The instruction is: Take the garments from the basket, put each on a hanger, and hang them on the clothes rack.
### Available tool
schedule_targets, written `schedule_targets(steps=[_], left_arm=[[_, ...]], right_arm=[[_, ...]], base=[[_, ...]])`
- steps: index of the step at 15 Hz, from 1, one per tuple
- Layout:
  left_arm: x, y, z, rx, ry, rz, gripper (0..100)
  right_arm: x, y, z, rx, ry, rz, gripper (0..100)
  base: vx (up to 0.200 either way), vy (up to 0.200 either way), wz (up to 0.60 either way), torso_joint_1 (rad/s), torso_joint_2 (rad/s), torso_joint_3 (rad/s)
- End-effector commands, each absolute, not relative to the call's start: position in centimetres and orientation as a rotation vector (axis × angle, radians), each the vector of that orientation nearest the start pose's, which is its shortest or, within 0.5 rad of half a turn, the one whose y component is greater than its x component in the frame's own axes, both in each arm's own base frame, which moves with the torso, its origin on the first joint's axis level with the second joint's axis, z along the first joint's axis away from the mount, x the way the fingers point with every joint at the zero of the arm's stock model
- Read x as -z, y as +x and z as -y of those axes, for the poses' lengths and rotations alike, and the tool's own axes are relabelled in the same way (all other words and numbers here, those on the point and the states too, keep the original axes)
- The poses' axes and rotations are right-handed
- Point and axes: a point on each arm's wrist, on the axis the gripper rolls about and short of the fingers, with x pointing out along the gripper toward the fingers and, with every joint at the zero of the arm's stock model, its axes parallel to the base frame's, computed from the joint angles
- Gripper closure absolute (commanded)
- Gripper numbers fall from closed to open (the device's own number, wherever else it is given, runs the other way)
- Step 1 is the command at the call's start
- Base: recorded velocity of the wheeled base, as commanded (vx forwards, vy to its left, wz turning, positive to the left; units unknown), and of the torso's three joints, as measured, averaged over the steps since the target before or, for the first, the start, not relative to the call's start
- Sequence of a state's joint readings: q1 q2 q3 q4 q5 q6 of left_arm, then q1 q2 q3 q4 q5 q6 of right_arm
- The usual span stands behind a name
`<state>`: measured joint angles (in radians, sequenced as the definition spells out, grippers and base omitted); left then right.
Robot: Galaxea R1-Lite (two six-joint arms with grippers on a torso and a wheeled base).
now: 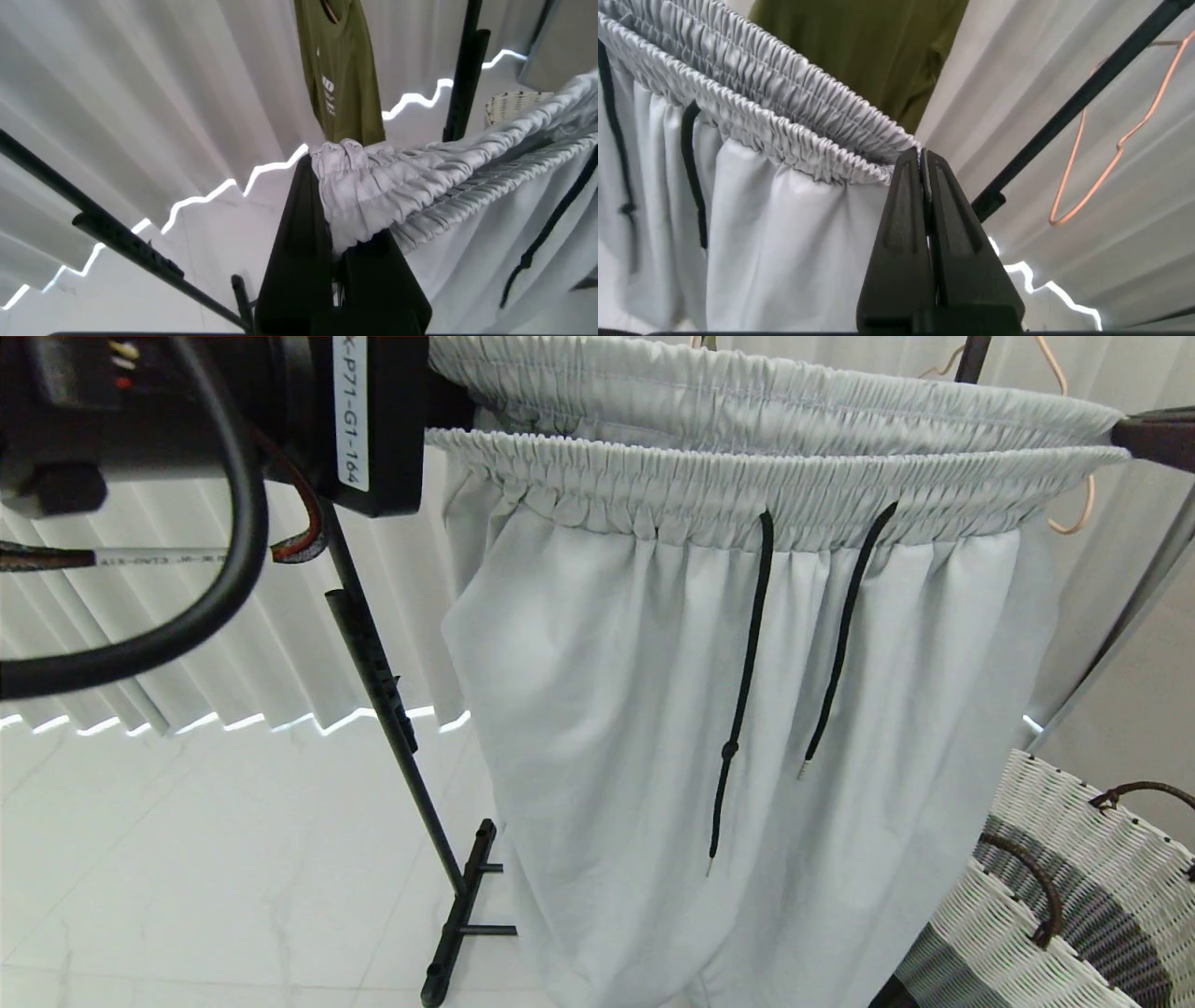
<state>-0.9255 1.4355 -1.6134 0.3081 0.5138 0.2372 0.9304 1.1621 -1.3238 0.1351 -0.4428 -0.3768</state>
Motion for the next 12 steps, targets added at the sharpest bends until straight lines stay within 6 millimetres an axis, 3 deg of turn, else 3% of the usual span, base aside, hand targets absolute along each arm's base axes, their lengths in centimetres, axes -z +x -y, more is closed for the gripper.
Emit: schedule_targets(steps=[1, 10, 11, 12], left_arm=[[-38.8, 14.0, 16.8, 0.422, 0.323, -0.056, 100], [-39.2, 13.9, 15.7, 0.415, 0.305, -0.041, 100], [-39.2, 13.9, 15.6, 0.415, 0.304, -0.041, 100], [-39.1, 13.9, 15.6, 0.415, 0.306, -0.044, 100]], right_arm=[[-38.1, 9.2, -10.7, -0.479, -0.352, 0.114, 100], [-38.3, 9.4, -10.9, -0.480, -0.353, 0.111, 100], [-38.0, 9.4, -11.0, -0.480, -0.362, 0.101, 0], [-37.8, 9.4, -11.1, -0.486, -0.373, 0.095, 0]], base=[[0.000, 0.000, 0.00, 0.000, 0.00, 0.000], [0.000, 0.000, 0.00, 0.000, 0.00, 0.000], [0.000, 0.000, 0.00, 0.000, 0.00, 0.000], [0.000, 0.000, 0.00, 0.000, 0.00, 0.000]])
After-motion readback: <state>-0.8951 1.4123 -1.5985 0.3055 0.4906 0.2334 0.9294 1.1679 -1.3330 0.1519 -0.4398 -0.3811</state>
